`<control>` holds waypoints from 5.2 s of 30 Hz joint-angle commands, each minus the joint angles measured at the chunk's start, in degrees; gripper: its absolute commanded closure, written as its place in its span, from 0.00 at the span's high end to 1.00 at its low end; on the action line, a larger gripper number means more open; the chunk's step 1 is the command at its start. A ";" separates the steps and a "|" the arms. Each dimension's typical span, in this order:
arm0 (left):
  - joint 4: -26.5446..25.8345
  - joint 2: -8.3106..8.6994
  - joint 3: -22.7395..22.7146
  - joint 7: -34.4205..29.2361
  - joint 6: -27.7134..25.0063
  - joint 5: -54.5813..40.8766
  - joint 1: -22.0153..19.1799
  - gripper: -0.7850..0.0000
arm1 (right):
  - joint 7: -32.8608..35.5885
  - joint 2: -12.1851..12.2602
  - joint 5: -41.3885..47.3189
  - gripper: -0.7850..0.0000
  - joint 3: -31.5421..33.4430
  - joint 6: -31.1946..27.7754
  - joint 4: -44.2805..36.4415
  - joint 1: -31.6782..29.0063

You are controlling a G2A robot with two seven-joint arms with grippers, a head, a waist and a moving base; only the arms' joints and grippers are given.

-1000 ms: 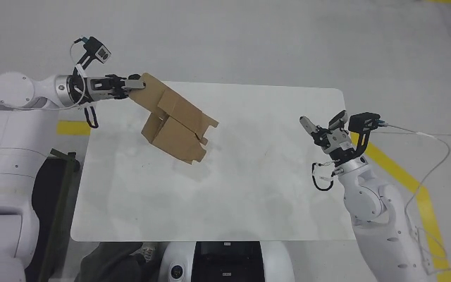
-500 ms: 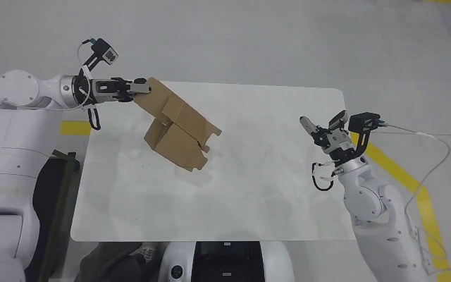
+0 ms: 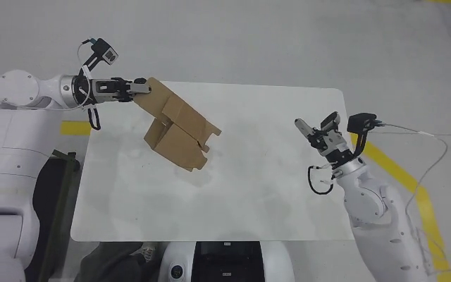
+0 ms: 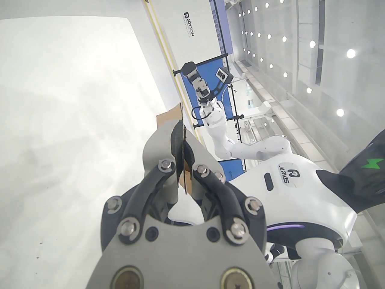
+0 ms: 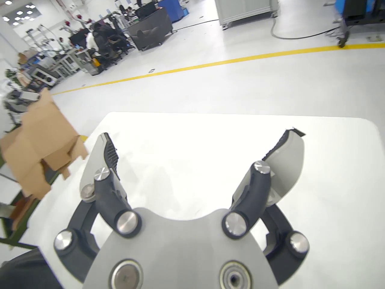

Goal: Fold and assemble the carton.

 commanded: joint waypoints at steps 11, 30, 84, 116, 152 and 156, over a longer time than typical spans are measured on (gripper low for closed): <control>0.00 0.00 0.00 0.00 0.00 0.00 0.00 0.00 | 17.58 -0.28 28.40 1.00 -8.29 -17.02 7.89 3.41; 0.00 0.00 0.00 0.00 0.00 0.00 0.00 0.00 | 32.94 -3.05 56.58 1.00 -25.13 -30.34 25.90 17.48; 0.00 0.00 0.00 0.00 0.00 0.00 0.00 0.00 | 39.87 -9.70 72.72 1.00 -39.35 -36.09 33.40 24.79; 0.00 0.00 0.00 0.00 0.00 0.00 0.00 0.00 | 38.38 -12.88 75.46 0.85 -42.29 -31.49 36.20 27.01; 0.00 0.00 0.00 0.00 0.00 0.00 0.00 0.00 | 30.32 -15.06 64.49 0.08 -40.46 -28.15 38.94 27.15; 0.00 0.00 0.00 0.00 0.00 0.00 0.00 0.24 | 30.39 -15.07 64.22 0.00 -39.95 -27.99 38.49 26.85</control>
